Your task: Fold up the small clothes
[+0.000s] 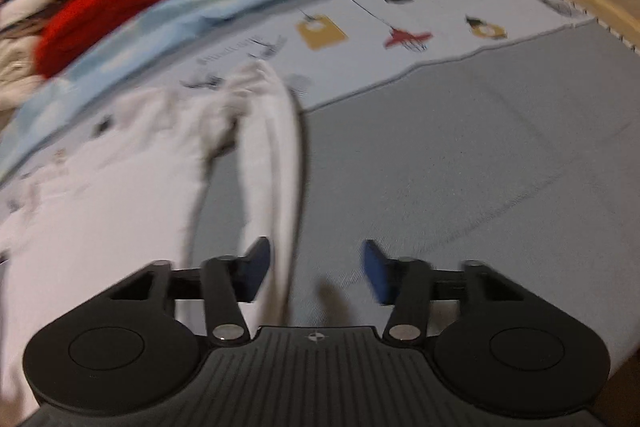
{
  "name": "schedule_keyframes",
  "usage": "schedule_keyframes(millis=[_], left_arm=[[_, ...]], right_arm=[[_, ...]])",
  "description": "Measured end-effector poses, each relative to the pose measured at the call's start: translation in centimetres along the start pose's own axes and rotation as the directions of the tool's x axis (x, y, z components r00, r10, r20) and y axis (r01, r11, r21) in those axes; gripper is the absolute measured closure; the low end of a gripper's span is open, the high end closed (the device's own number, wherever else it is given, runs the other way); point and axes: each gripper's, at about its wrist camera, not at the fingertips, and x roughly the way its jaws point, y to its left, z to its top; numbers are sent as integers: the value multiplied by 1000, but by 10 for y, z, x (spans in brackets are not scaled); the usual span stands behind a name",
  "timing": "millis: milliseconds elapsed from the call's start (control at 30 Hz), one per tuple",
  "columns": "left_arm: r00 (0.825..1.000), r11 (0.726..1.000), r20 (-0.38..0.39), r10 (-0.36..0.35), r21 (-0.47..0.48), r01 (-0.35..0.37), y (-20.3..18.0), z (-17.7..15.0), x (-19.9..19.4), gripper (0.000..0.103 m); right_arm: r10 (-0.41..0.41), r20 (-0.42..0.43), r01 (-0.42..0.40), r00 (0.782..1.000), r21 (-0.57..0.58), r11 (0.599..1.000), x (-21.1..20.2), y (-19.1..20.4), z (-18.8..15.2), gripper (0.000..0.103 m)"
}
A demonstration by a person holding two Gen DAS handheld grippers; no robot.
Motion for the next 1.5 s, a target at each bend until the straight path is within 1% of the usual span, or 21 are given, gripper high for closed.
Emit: schedule_keyframes(millis=[167, 233, 267, 367, 433, 500, 567, 600, 667, 700, 733, 767, 800, 833, 867, 967, 1100, 1167, 1267, 1400, 1500], left_arm=[[995, 989, -62, -76, -129, 67, 0, 11, 52, 15], [993, 992, -101, -69, -113, 57, -7, 13, 69, 15], [992, 994, -107, -60, -103, 49, -9, 13, 75, 15], [994, 994, -92, -53, -98, 44, -10, 13, 80, 15], [996, 994, -84, -42, -109, 33, -7, 14, 81, 15], [996, 993, -86, -25, -113, 15, -4, 11, 80, 15], [996, 994, -87, -10, -110, 0, -2, 12, 80, 15], [996, 994, -87, -5, -112, -5, -3, 13, 81, 15], [996, 993, -84, 0, -117, -9, -3, 16, 82, 15], [997, 993, -80, 0, -117, -9, -3, 17, 82, 15], [997, 993, -76, 1, -114, -9, -4, 17, 82, 15], [998, 994, -70, 3, -108, -11, -5, 18, 82, 15], [998, 995, -68, 4, -102, -11, -5, 18, 82, 15], [998, 995, -68, 5, -97, -11, -6, 19, 82, 15], [998, 995, -67, 7, -95, -13, -6, 19, 82, 15], [998, 995, -62, 4, -98, -10, -6, 21, 82, 15], [1000, 992, -19, 20, -123, -22, -2, 25, 74, 15], [1000, 989, -2, 13, -149, -13, 4, 31, 70, 15], [999, 979, 37, 19, -203, -11, 25, 46, 61, 14], [983, 953, 68, 173, -262, -150, 69, 78, 69, 14], [963, 907, 40, 266, -348, -236, 124, 101, 93, 14]], right_arm=[[53, -68, -56, 996, -36, 998, 58, 17, 4, 64], [35, -52, -41, 998, -135, 990, 63, 30, 5, 79], [5, -61, -17, 998, -195, 981, 68, 36, 6, 100], [-41, -108, 6, 993, -304, 953, 67, 44, 26, 101], [-110, -77, 69, 991, -411, 909, 51, 40, 52, 101], [-245, 13, 219, 969, -496, 840, 40, 24, 90, 101], [-410, 128, 413, 903, -517, 749, 37, 5, 132, 98], [-482, 162, 493, 861, -499, 713, 41, -5, 150, 77], [-632, 247, 674, 735, -367, 641, 48, -23, 177, 52], [-662, 295, 724, 689, -317, 612, 50, -27, 182, 51], [-654, 327, 731, 682, -279, 622, 52, -27, 182, 47], [-625, 327, 703, 709, -261, 662, 53, -26, 178, 36], [-575, 317, 652, 754, -252, 715, 55, -23, 172, 33], [-502, 302, 576, 810, -252, 778, 58, -18, 162, 33], [-454, 277, 522, 847, -262, 812, 62, -13, 153, 33], [-380, 254, 443, 889, -273, 854, 75, 8, 126, 33], [-187, 193, 231, 963, -243, 942, 80, 47, 98, 33], [-102, 181, 143, 978, -230, 963, 72, 78, 79, 33], [25, 198, 22, 980, -236, 972, 43, 124, 46, 30], [82, 183, -17, 980, -328, 944, 25, 178, 13, 29], [83, 218, -2, 973, -348, 938, 21, 202, -2, 25]])
